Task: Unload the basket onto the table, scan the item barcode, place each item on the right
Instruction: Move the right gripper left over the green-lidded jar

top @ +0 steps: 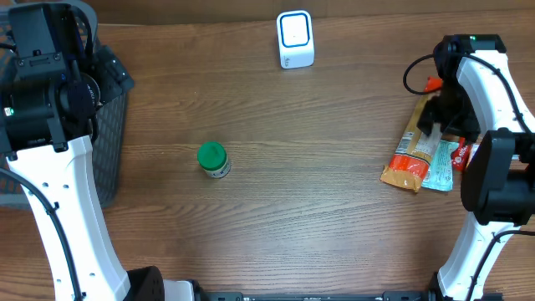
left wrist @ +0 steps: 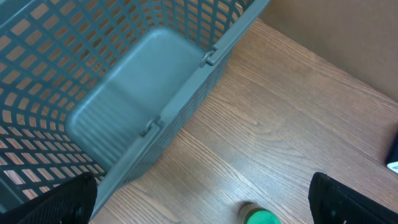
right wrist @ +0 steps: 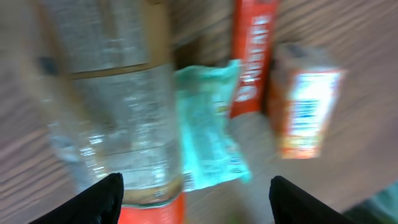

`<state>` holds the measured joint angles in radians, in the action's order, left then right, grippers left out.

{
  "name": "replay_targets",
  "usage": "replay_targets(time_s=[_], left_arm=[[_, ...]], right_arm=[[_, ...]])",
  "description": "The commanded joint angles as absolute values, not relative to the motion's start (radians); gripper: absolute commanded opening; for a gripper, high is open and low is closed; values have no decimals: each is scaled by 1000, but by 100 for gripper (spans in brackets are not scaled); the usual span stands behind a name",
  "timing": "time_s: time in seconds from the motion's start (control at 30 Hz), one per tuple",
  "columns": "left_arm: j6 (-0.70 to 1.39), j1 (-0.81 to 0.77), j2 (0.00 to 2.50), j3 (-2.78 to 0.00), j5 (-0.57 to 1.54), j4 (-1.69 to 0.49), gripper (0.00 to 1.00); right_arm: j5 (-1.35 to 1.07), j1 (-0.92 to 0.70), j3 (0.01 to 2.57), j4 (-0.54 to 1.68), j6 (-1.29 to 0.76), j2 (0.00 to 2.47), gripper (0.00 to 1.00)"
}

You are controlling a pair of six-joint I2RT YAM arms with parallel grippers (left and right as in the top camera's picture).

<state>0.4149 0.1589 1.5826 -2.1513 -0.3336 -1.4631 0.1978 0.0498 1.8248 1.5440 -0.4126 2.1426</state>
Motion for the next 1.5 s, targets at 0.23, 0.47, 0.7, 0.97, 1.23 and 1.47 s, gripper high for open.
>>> replay_targets(time_s=[0.23, 0.47, 0.7, 0.97, 1.23, 1.47], left_arm=[[406, 163, 1589, -2162, -346, -1462, 100], [406, 163, 1589, -2162, -346, -1463, 100], [406, 163, 1589, -2162, -346, -1462, 99], [406, 163, 1589, -2162, -346, -1462, 100], [406, 163, 1589, -2162, -346, -1462, 100], [406, 163, 1589, -2162, -346, -1463, 100]], right_arm=[[-333, -64, 1819, 1465, -192, 2144, 77], [-384, -285, 1819, 1285, -237, 2144, 77], [-360, -546, 1819, 958, -344, 2144, 78], [21, -824, 1819, 748, -348, 2144, 95], [118, -939, 1819, 646, -366, 2145, 100], [110, -950, 1819, 591, -399, 2165, 100]])
